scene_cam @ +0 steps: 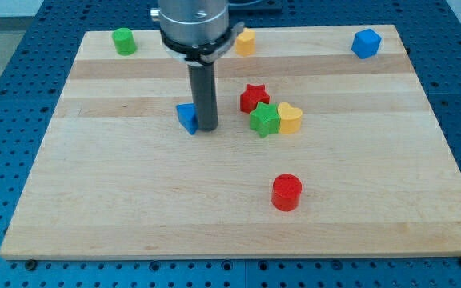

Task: Push the blue triangle to the center left

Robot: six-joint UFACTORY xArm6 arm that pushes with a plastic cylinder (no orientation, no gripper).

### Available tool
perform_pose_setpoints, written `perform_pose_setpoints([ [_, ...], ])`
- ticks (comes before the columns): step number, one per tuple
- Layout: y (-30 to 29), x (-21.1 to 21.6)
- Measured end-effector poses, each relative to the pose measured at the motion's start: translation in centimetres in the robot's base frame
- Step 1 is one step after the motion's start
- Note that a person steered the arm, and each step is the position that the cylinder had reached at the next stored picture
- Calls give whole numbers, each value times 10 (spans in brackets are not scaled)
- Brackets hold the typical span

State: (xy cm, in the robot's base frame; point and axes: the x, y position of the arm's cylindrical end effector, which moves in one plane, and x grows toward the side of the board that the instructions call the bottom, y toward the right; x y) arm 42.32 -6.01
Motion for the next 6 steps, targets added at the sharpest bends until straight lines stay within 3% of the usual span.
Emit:
perform_pose_setpoints([
  [4,-76,-16],
  [6,-86,-26],
])
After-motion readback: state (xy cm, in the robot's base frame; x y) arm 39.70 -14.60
